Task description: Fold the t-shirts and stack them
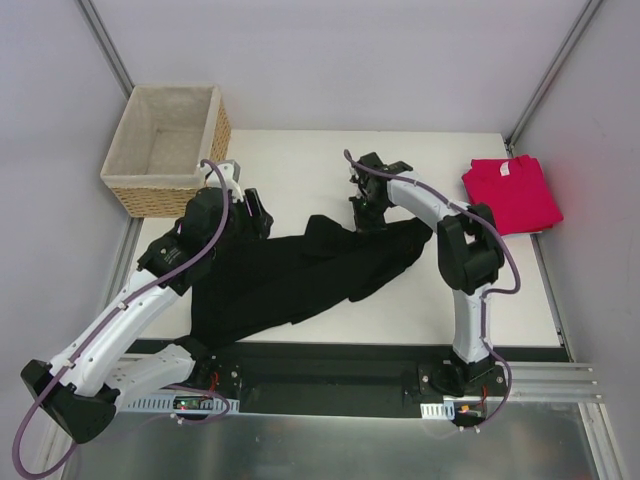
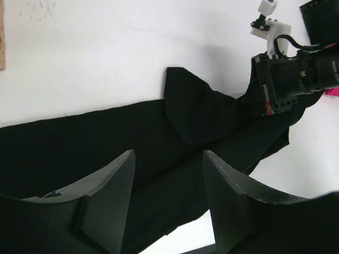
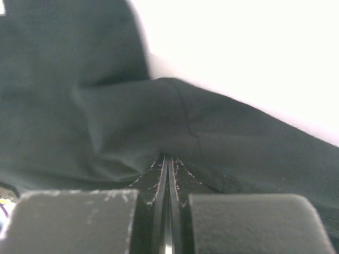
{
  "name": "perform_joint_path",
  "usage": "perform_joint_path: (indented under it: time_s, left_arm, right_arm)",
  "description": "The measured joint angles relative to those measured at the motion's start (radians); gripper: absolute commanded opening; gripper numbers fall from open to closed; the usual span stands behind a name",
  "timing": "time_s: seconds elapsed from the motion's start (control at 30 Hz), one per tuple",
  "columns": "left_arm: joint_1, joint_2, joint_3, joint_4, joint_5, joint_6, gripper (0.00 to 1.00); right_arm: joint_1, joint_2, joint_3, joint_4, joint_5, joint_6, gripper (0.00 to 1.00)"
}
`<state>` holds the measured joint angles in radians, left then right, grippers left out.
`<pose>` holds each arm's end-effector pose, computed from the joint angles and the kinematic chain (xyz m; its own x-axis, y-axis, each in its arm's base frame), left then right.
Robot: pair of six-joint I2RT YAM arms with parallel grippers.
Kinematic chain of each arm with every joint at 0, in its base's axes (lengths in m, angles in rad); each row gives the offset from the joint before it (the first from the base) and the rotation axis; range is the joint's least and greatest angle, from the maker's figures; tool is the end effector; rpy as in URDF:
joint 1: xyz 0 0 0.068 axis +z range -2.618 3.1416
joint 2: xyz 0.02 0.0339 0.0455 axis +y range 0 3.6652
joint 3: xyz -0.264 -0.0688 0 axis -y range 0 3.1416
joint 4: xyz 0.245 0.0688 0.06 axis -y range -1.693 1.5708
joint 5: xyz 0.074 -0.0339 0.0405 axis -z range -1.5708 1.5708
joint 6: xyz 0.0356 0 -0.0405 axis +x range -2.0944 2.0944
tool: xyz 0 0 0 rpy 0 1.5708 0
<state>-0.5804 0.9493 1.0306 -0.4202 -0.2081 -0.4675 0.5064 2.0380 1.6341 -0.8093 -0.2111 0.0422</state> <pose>0.1782 -0.1080 0.3717 -0.4165 -0.2541 -0.8729 0.2082 0.9079 -0.3637 0.3688 0.2131 0.2062 -0.8412 -0.4194 -0.3414 -0.5034 0.8379 0.2109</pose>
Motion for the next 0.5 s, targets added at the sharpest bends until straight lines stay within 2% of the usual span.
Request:
perform_joint_path:
  time_s: [0.2, 0.5]
  left_arm:
    - [0.000, 0.005, 0.051, -0.103, -0.002, -0.056, 0.53]
    - [0.000, 0.004, 0.251, -0.274, -0.029, -0.104, 0.53]
  right_arm:
    - [-0.003, 0.104, 0.058, -0.139, 0.060, 0.016, 0.01]
    - [-0.088, 0.153, 0.019, -0.278, 0.089, 0.078, 0.00]
